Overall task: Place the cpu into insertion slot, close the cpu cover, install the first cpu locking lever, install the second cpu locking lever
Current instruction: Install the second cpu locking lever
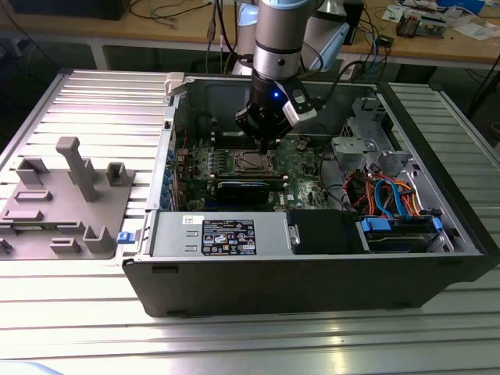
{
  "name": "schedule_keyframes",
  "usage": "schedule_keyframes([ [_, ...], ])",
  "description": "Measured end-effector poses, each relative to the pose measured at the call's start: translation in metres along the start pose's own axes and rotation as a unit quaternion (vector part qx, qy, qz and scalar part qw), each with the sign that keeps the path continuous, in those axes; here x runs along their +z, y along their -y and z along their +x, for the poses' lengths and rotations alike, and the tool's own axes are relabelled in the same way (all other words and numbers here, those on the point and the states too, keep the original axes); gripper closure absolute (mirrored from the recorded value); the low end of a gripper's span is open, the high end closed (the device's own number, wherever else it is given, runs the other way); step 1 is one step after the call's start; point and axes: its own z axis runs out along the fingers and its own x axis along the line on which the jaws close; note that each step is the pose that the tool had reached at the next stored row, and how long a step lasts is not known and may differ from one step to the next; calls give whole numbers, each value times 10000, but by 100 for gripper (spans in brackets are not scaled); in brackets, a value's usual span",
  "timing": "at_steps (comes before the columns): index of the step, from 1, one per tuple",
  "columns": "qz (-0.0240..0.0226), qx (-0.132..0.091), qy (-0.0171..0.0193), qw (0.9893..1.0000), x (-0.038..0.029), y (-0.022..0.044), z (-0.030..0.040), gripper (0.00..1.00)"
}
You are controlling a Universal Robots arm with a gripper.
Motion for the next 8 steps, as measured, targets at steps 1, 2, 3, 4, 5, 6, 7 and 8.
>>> schedule_keyframes([
  [1, 0, 0, 0, 10000, 0, 0, 0, 89],
  [2, 0, 0, 0, 10000, 0, 0, 0, 89],
  [3, 0, 0, 0, 10000, 0, 2, 0, 89],
  [4, 0, 0, 0, 10000, 0, 3, 0, 89],
  [5, 0, 0, 0, 10000, 0, 7, 0, 89],
  [6, 0, 0, 0, 10000, 0, 9, 0, 89],
  [7, 0, -1, 0, 10000, 0, 15, 0, 89],
  [8, 0, -1, 0, 10000, 1, 22, 1, 89],
])
